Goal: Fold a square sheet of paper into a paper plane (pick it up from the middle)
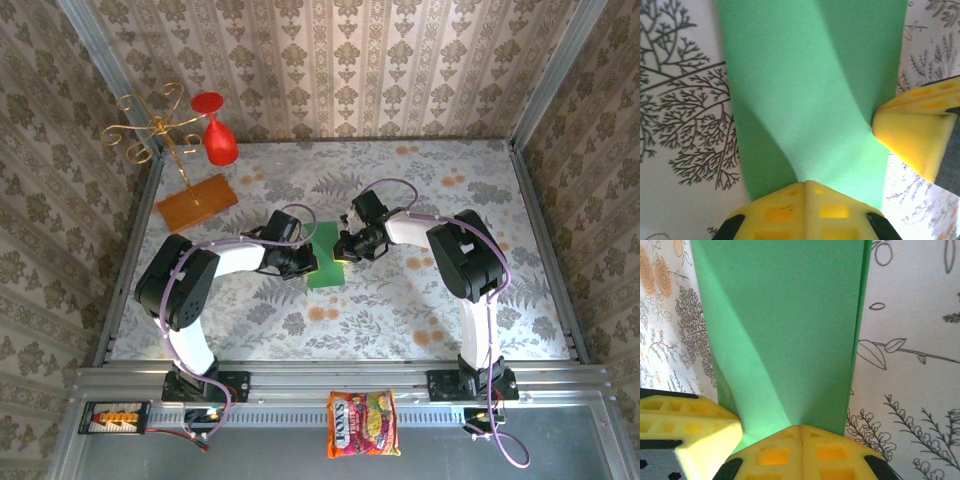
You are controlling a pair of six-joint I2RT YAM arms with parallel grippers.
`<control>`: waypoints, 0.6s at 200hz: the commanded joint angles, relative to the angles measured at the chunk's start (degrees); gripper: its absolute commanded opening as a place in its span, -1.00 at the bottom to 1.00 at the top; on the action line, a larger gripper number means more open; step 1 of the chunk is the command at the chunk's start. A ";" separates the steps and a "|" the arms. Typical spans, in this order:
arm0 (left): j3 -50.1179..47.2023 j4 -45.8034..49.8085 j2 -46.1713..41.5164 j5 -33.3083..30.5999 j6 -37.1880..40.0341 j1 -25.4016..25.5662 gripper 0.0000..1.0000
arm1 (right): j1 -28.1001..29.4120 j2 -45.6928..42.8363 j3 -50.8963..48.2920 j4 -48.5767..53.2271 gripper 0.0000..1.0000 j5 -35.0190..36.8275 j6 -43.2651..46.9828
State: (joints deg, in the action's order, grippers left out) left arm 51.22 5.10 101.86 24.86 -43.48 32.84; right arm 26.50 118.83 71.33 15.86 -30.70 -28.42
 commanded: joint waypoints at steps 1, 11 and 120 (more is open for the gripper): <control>-3.47 5.90 -1.44 -0.04 4.44 -2.08 -1.00 | -0.90 10.02 -7.32 16.53 -1.00 19.80 1.11; -4.69 6.21 -2.33 -0.23 5.50 -3.00 -1.00 | -0.92 10.09 -7.43 16.39 -1.00 19.80 1.09; 1.36 2.59 -6.61 0.27 2.82 -0.52 -1.00 | -0.89 10.55 -7.51 15.95 -1.00 20.15 1.08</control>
State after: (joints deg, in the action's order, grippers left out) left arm 49.65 9.78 92.84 24.80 -39.20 30.33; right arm 26.50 118.83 71.33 15.86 -30.68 -28.42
